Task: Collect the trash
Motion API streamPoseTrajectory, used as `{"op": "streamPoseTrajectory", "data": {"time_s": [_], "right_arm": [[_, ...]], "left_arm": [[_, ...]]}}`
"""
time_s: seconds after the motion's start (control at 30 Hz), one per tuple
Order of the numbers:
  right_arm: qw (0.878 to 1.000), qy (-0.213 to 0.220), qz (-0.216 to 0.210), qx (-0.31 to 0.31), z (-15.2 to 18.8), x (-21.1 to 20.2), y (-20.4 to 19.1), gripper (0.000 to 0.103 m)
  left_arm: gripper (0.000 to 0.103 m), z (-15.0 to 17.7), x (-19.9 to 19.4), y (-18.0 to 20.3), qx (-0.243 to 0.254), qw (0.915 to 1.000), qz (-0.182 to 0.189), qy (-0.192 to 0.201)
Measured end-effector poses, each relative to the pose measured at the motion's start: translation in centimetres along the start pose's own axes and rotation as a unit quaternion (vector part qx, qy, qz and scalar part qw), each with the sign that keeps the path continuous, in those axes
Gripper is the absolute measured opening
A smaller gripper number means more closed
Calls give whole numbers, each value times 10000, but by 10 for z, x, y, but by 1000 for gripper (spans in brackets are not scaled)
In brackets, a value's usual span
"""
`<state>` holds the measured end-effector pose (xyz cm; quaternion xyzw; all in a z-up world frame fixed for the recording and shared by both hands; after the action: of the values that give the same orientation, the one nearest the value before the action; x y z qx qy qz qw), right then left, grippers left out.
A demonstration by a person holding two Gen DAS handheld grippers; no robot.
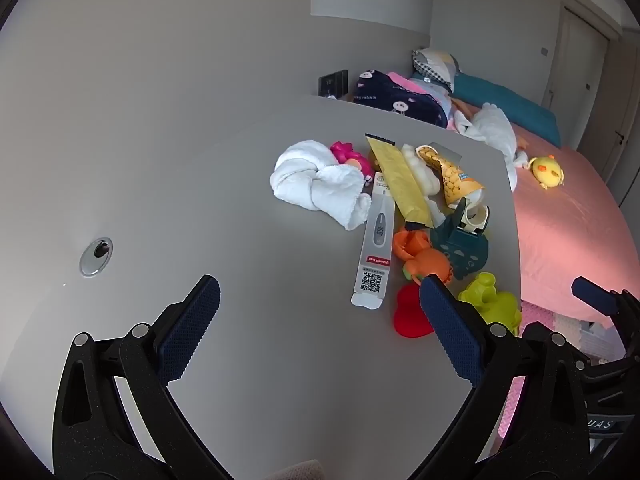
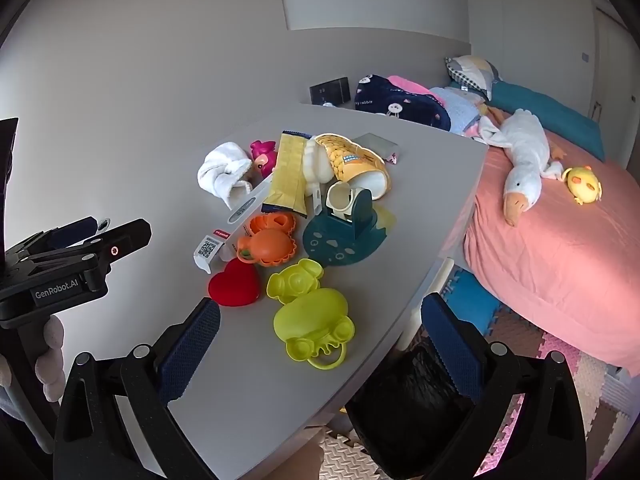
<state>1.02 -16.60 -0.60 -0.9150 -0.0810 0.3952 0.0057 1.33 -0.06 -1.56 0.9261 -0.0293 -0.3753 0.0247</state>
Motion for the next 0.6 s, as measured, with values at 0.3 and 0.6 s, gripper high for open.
{"op": "streamPoseTrajectory", "data": {"time_s": [0.3, 0.6], "right_arm": [[10000, 10, -2, -10, 0, 0, -1, 100], [10000, 27, -11, -28, 0, -2, -4, 100]], "left_arm": [[97, -3, -3, 3, 47, 10000, 53, -25], [97, -4, -4, 3, 41, 10000, 45, -3]]}}
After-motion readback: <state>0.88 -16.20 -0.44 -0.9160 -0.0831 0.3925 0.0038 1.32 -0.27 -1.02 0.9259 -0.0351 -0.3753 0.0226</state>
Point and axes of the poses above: each gripper's, at about its wrist camera, not at the fingertips, and x roughly the way its jaws point, y to its right, z to its underside, the point moved 2 cm from there along x, roughly the way its jaws point, and after that the axes turned 4 degrees about z, right-handed, at the moved point
